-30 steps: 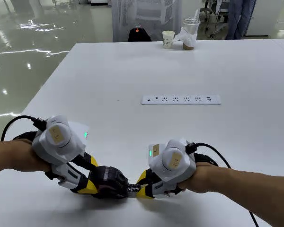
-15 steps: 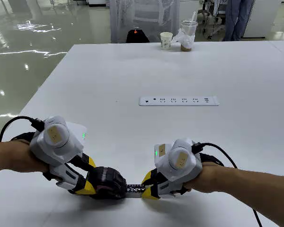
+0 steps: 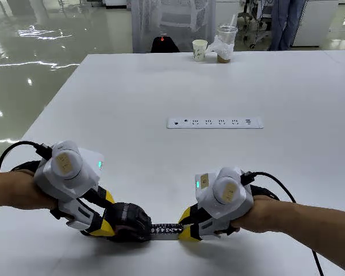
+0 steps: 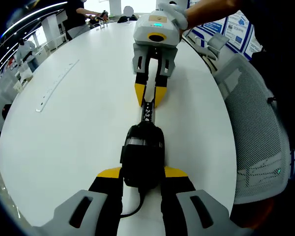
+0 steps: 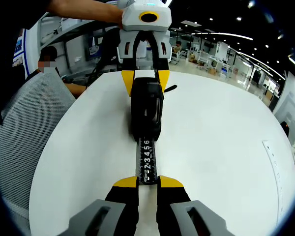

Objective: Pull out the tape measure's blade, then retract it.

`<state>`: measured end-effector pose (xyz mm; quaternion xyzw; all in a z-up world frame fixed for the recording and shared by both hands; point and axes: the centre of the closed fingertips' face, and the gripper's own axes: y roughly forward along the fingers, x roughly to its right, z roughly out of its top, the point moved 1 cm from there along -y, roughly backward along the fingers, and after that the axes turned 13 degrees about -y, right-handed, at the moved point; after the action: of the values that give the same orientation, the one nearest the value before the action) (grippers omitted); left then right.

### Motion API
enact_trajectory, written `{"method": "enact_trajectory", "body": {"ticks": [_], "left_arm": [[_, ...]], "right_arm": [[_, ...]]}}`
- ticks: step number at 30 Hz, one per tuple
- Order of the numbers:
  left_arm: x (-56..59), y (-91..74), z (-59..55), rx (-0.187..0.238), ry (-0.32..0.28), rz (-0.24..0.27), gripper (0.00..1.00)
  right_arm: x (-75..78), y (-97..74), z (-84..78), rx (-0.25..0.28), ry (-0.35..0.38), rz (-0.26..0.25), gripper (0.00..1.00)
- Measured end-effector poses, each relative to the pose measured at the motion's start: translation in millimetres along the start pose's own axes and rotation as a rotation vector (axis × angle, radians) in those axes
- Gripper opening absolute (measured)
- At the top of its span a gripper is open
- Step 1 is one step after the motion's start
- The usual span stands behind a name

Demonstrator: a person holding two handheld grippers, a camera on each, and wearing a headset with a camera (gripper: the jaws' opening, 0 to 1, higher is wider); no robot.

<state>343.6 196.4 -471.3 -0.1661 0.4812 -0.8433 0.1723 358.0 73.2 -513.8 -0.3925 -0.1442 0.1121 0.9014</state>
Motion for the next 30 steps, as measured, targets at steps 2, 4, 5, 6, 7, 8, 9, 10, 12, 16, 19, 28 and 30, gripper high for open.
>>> {"method": "enact_trajectory", "body": {"ticks": [2, 4, 5, 6, 7, 8, 9, 10, 12, 16, 19, 28, 30], "left_arm": [[1.2, -0.5, 0.4, -0.001, 0.0, 0.0, 0.23], [3.3, -1.1, 1.2, -0.001, 0.0, 0.0, 0.23], [5.0, -1.7, 1.9, 0.0, 0.0, 0.0, 0.23], [5.7, -2.0, 2.1, 0.0, 0.0, 0.0, 0.23], [7.2, -2.6, 2.7, 0.0, 0.0, 0.0, 0.23], [7.7, -2.8, 2.9, 0.0, 0.0, 0.0, 0.23], [8.1, -2.9, 3.1, -0.001, 0.0, 0.0, 0.23], [8.2, -2.9, 3.1, -0.001, -0.001, 0.0, 0.23], [7.6, -2.8, 2.8, -0.001, 0.0, 0.0, 0.23], [8.5, -3.0, 3.1, -0.004, 0.002, 0.0, 0.23], [7.7, -2.9, 2.9, -0.003, 0.002, -0.001, 0.23], [6.4, -3.0, 2.7, -0.001, -0.002, 0.0, 0.23], [6.4, -3.1, 2.7, -0.002, 0.0, -0.001, 0.23]], "right_arm": [[-0.4, -1.9, -1.8, 0.0, 0.004, 0.001, 0.09], [-0.8, -3.4, -3.0, -0.002, 0.006, 0.001, 0.09], [-1.1, -4.4, -4.0, -0.003, 0.007, 0.001, 0.09], [-1.3, -5.3, -4.7, -0.003, 0.008, 0.001, 0.09], [-1.5, -6.3, -5.8, -0.004, 0.011, 0.002, 0.09], [-1.6, -7.0, -6.5, -0.004, 0.011, 0.002, 0.09], [-1.8, -7.6, -7.2, -0.004, 0.013, 0.002, 0.09], [-2.2, -8.6, -8.1, -0.004, 0.015, 0.002, 0.09], [-2.3, -10.1, -9.9, -0.005, 0.019, 0.002, 0.09], [-3.2, -13.0, -12.2, -0.005, 0.021, 0.002, 0.09], [-3.6, -15.6, -14.0, -0.004, 0.02, -0.001, 0.09], [-4.4, -22.3, -19.6, 0.0, 0.032, -0.011, 0.09], [-5.1, -23.5, -20.5, 0.0, 0.033, -0.012, 0.09]]}}
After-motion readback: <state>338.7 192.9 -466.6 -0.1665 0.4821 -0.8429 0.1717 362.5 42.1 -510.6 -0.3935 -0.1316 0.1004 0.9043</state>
